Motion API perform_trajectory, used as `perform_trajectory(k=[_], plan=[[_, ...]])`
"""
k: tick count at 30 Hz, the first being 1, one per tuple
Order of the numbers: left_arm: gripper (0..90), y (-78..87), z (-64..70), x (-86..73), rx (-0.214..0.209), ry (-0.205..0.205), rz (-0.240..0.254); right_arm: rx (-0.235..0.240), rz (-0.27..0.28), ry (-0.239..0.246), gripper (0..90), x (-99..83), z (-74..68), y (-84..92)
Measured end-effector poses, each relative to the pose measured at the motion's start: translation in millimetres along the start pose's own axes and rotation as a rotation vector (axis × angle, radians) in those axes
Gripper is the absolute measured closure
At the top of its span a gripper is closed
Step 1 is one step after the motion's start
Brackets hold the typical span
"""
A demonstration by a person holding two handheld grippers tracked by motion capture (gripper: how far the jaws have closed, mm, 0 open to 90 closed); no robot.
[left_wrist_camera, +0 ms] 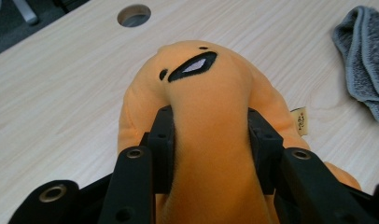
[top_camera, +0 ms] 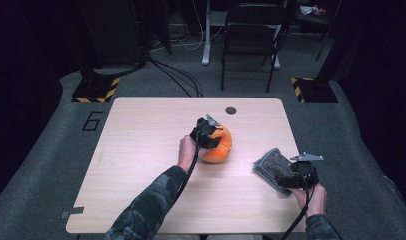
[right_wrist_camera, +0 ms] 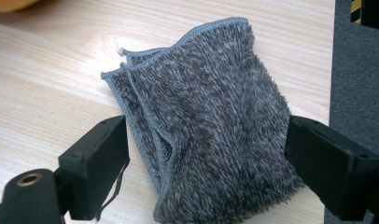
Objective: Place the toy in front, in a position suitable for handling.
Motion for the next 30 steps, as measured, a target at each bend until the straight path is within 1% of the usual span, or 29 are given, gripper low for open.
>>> perform_trajectory(k=[1,3,4,5,7,8,9,10,11,12,13,15,17,19,20,21,22,24,25,26,29,30], plan=[[61.3,2.4,-2.0,-0.5,0.004,-0.002,0.005,-0.002,0.000,0.000,12.7,0.0,-0.1,0.0],[61.2,9.0,-4.3,-2.2,-0.001,-0.034,0.011,-0.001,-0.002,0.007,12.7,-0.1,-0.1,0.2],[61.0,12.3,-5.1,-2.9,-0.008,-0.047,0.020,-0.005,0.001,-0.004,12.7,0.2,-0.7,0.0],[60.8,15.7,-4.8,-3.9,-0.022,-0.070,0.029,-0.001,-0.004,0.010,12.7,-0.4,-0.4,0.4],[60.4,21.7,-5.4,-5.5,-0.028,-0.095,0.039,-0.003,-0.004,0.010,12.8,-0.2,-0.7,0.7],[60.3,24.3,-4.1,-6.2,-0.037,-0.117,0.045,-0.002,-0.002,0.007,12.8,0.0,-0.9,0.8],[60.2,26.6,-3.5,-7.1,-0.037,-0.138,0.042,-0.003,-0.004,0.008,12.8,-0.1,-0.9,0.7],[60.1,28.4,-3.1,-7.6,-0.035,-0.147,0.045,-0.004,-0.005,0.010,12.8,-0.2,-0.9,0.6],[60.0,30.1,-2.0,-8.2,-0.041,-0.171,0.044,-0.003,-0.002,0.002,12.8,0.0,-1.5,0.6],[60.0,31.1,-1.1,-8.5,-0.042,-0.184,0.044,-0.003,-0.007,0.005,12.8,-0.5,-1.6,0.6],[60.0,32.7,-0.7,-9.2,-0.047,-0.210,0.033,-0.003,-0.010,0.003,12.8,-0.7,-2.1,0.7],[60.0,33.9,1.4,-9.6,-0.065,-0.237,0.032,-0.004,-0.008,0.004,12.9,-0.5,-2.0,0.7],[59.9,34.7,4.2,-9.9,-0.080,-0.255,0.030,-0.005,-0.007,0.006,12.9,-0.3,-1.9,0.6],[59.6,35.9,8.7,-10.4,-0.093,-0.297,0.027,-0.005,-0.010,0.008,12.9,-0.5,-2.2,0.3],[59.4,36.3,11.5,-10.3,-0.102,-0.311,0.026,-0.006,-0.010,0.012,12.9,-0.5,-1.8,-0.1],[59.3,36.9,14.8,-10.2,-0.110,-0.336,0.025,-0.004,-0.013,0.005,12.9,-0.8,-2.2,-0.3],[59.1,37.6,18.1,-10.1,-0.120,-0.361,0.025,-0.007,-0.008,0.014,12.9,-0.5,-1.0,-0.9],[58.5,38.1,24.4,-9.5,-0.132,-0.394,0.023,-0.004,-0.011,0.006,12.9,-0.8,-0.9,-0.4],[58.2,38.3,28.2,-9.7,-0.143,-0.423,0.019,-0.002,-0.013,0.007,12.9,-1.0,-1.0,0.1],[57.8,37.7,30.8,-10.0,-0.148,-0.437,0.009,0.000,-0.012,0.000,12.9,-0.9,-1.4,0.5],[56.4,34.7,35.8,-11.9,-0.162,-0.471,-0.011,-0.001,-0.012,0.002,12.9,-1.0,-1.5,0.6],[55.9,31.2,36.8,-13.9,-0.167,-0.466,-0.018,-0.003,-0.011,0.005,12.9,-1.0,-1.3,0.4]])
Point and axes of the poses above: each handheld gripper's, and its own axes: y roughly backward along the jaws, x roughly out of its top, z roughly to its right, the point moved 5 cm from there along -y, roughly forward along the jaws, and after that the axes turned 15 degrees about -z, right-handed, at the moved point
